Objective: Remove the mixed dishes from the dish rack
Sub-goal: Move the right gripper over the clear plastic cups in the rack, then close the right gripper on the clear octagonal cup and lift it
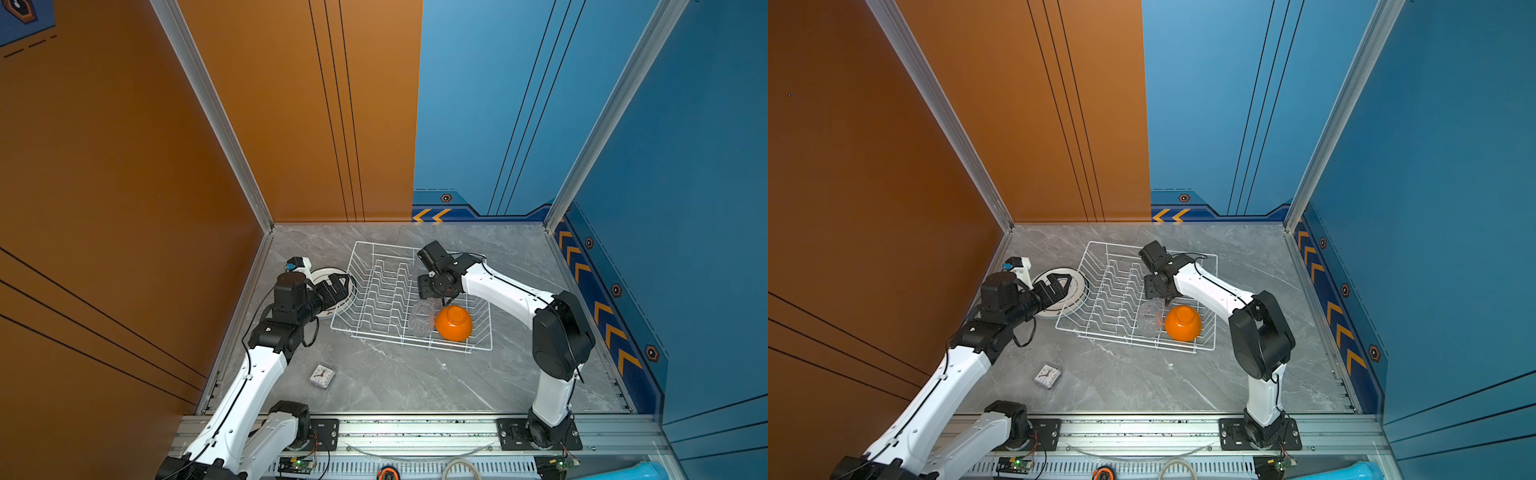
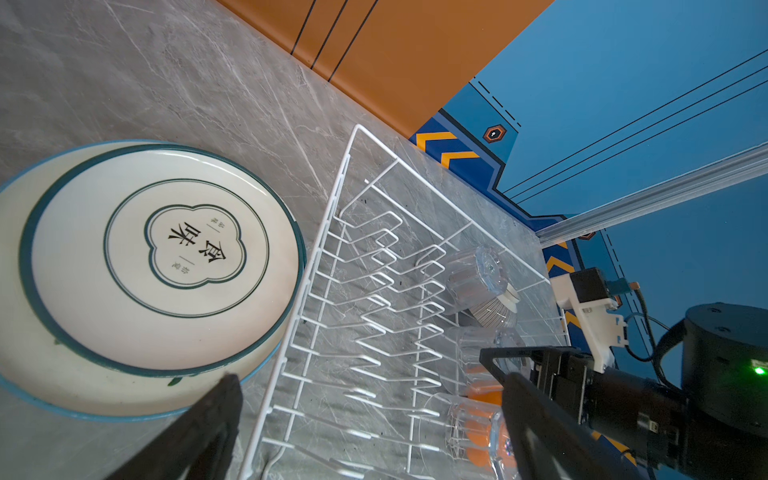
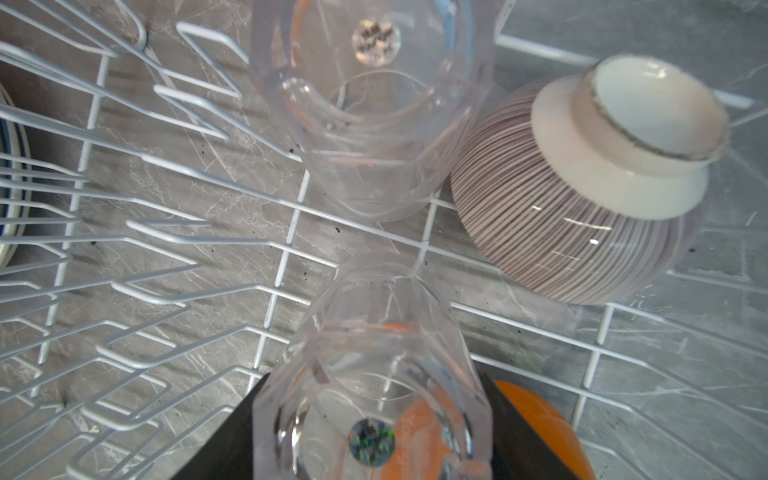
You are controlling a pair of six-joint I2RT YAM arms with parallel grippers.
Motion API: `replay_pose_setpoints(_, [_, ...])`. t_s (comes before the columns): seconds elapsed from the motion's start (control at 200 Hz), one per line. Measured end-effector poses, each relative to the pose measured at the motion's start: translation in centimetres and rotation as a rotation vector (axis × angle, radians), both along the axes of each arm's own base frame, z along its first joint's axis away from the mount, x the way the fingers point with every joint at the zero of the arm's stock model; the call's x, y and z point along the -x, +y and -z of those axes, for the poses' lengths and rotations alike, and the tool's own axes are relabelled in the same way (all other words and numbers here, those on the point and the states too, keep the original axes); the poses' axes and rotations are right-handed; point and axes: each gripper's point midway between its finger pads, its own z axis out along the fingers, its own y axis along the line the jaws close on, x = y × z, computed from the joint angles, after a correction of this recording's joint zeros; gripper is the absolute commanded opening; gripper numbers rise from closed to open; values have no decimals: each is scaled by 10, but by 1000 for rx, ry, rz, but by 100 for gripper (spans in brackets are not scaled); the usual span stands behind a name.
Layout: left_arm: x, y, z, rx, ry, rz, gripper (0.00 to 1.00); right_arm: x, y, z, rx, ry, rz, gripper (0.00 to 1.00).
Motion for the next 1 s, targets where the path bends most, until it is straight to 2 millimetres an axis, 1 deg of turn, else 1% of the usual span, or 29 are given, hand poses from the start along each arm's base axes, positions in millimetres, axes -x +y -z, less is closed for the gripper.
replay_pose_setpoints(0.045, [0, -1, 1, 0, 3, 2, 98, 0, 0, 0, 2, -2, 2, 58])
replay_pose_setpoints(0.135, [-1, -2, 3, -1, 8, 6, 98, -1, 0, 0, 3, -3, 2, 56])
replay_pose_setpoints(0.38, [0, -7, 3, -1, 10, 20, 98, -2, -2, -2, 0, -4, 6, 53])
replay_pose_setpoints(0.46, [1, -8, 3, -1, 10, 24, 98, -2, -3, -7, -11, -11, 9, 52])
replay_pose_setpoints(0.561, [1, -9, 3, 1, 11, 29, 98, -3, -4, -24, -46, -36, 11, 51])
replay_pose_setpoints(0.736, [-1, -11, 0, 6, 12, 34, 98, 0, -8, -70, -134, -115, 13, 51])
replay_pose_setpoints(0.811, [-1, -12, -2, 11, 11, 36, 98, 1, -10, -85, -177, -146, 14, 51])
replay_pose_setpoints(0.896, [-2, -15, -3, 22, 12, 44, 98, 3, -10, -96, -227, -165, 11, 51])
replay_pose_setpoints(1.001, [-4, -21, -2, 50, 21, 58, 98, 5, -11, -102, -283, -169, 13, 50])
